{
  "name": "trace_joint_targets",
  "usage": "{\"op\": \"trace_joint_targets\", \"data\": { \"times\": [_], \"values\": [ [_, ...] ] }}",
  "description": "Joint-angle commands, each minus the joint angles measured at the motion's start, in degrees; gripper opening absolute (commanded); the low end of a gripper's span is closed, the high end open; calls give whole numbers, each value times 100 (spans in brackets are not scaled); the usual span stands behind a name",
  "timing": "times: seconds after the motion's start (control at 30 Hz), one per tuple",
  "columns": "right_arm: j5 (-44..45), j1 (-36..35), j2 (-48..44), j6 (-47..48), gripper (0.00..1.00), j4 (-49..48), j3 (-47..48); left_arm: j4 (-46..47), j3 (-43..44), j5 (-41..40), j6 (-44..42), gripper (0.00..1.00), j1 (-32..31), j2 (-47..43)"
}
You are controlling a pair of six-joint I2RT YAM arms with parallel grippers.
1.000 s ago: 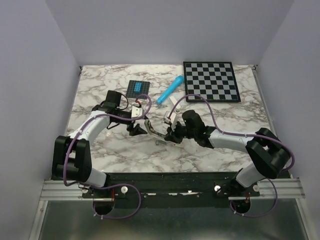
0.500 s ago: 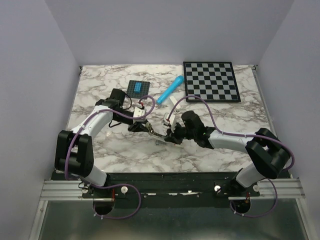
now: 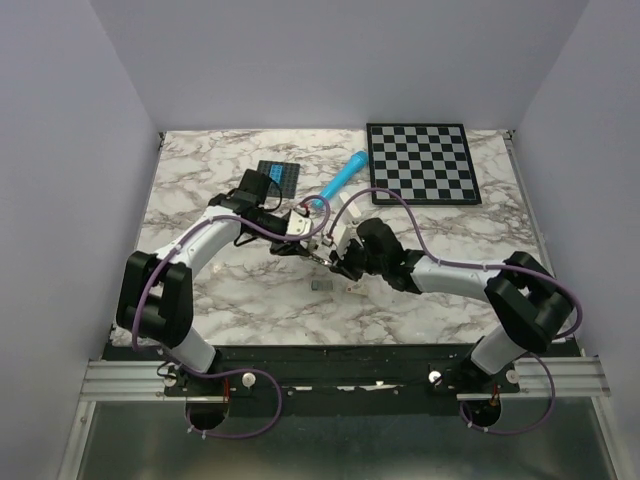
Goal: Load the staples into the stapler
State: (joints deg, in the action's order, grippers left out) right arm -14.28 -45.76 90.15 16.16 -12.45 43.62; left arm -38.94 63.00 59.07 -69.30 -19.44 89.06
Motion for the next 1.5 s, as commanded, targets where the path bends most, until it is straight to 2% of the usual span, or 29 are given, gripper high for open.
{"op": "trace_joint_targets", "data": {
  "times": [0.0,0.2,0.3,0.37,0.43,0.5,0.6,0.63,0.7,0.73,0.9,1.0,1.03,1.1,1.13,1.2,1.23,1.3,1.33,1.47],
  "values": [
    [444,5,301,124,1,-416,358,106,423,79,136,13,-148,514],
    [611,14,653,141,1,-513,463,-140,783,70,-40,11,-253,1174],
    [646,23,837,115,1,-557,525,-246,994,-210,74,11,-428,1324],
    [637,23,873,89,1,-557,543,-123,986,-325,179,15,-516,1325],
    [672,23,873,71,1,-557,525,-35,960,-335,223,24,-578,1325],
    [672,14,873,45,1,-566,516,-17,942,-317,267,27,-596,1325],
    [664,32,917,27,1,-566,534,44,889,-317,355,38,-640,1281],
    [655,32,934,19,1,-566,525,157,820,-291,408,46,-640,1237],
    [664,32,934,19,1,-566,508,325,740,-273,557,54,-640,1124],
    [681,32,917,18,2,-566,499,482,661,-273,671,62,-640,1062],
    [699,23,934,45,2,-566,481,1010,450,-396,1110,77,-596,693],
    [725,32,934,54,2,-557,472,1528,231,-431,1602,83,-465,394],
    [751,23,934,54,2,-548,472,1973,39,-466,1786,87,-412,176],
    [760,32,926,45,2,-531,455,2564,-234,-658,2620,91,-306,-237],
    [786,23,917,36,3,-513,455,3245,-558,-755,2962,99,-167,-396],
    [813,23,908,10,9,-487,446,3943,-920,-1019,3935,99,-51,-739],
    [848,32,891,1,12,-461,446,4695,-1287,-1359,4298,99,97,-1132],
    [857,32,882,-34,21,-408,420,5393,-1684,-1949,5001,99,195,-1573],
    [866,32,873,-52,22,-390,420,5832,-2034,-2630,5388,99,230,-2063],
    [866,32,838,-148,31,-250,446,6109,-2661,-4047,5804,99,248,-3383]
  ]
}}
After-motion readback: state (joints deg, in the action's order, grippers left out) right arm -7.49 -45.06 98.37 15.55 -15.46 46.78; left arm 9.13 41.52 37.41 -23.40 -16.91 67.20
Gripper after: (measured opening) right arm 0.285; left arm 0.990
